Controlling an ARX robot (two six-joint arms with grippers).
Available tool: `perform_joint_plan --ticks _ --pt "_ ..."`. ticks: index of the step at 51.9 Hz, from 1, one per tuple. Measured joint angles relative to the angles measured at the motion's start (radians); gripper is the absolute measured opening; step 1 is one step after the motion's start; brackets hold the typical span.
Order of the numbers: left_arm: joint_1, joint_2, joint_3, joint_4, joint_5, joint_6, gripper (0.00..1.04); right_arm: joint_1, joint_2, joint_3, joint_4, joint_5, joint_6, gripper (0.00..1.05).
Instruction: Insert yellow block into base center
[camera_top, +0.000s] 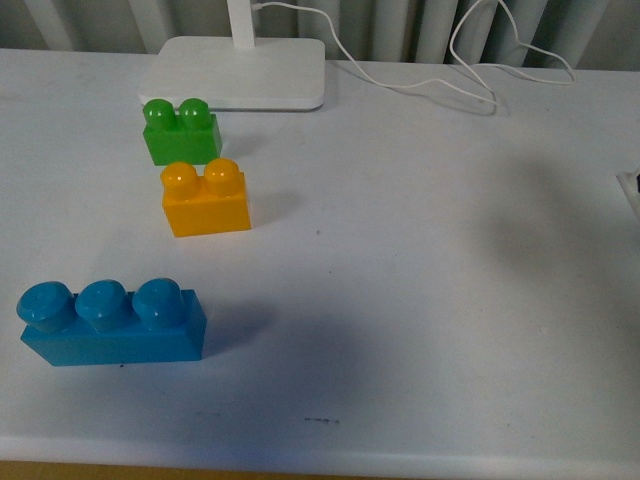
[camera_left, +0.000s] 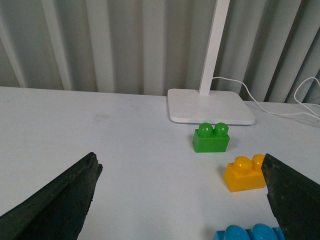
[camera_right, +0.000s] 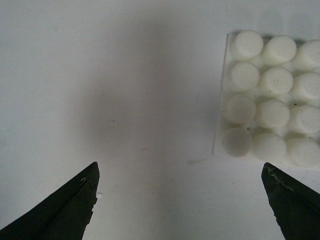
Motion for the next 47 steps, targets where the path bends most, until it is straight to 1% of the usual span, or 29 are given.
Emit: perform_joint_plan --ticks 4,9,16,19,47 --pt "0.0 0.0 0.0 0.0 0.0 0.0 0.98 0.01 0.088 0.043 0.003 0.039 -0.022 0.95" --pt "0.0 0.0 0.0 0.0 0.0 0.0 0.98 0.003 0.155 0.068 0.01 0.048 -0.041 0.95" --pt "0.0 0.0 0.0 0.0 0.0 0.0 0.98 -0.041 0.237 0.1 0.02 0.048 -0.073 0.95" --pt "0.0 0.0 0.0 0.0 0.0 0.0 0.98 -0.065 0.264 0.114 0.015 0.033 -0.09 0.95" --pt "0.0 0.0 0.0 0.0 0.0 0.0 0.98 -0.173 0.304 0.176 0.01 0.026 -0.169 0.95"
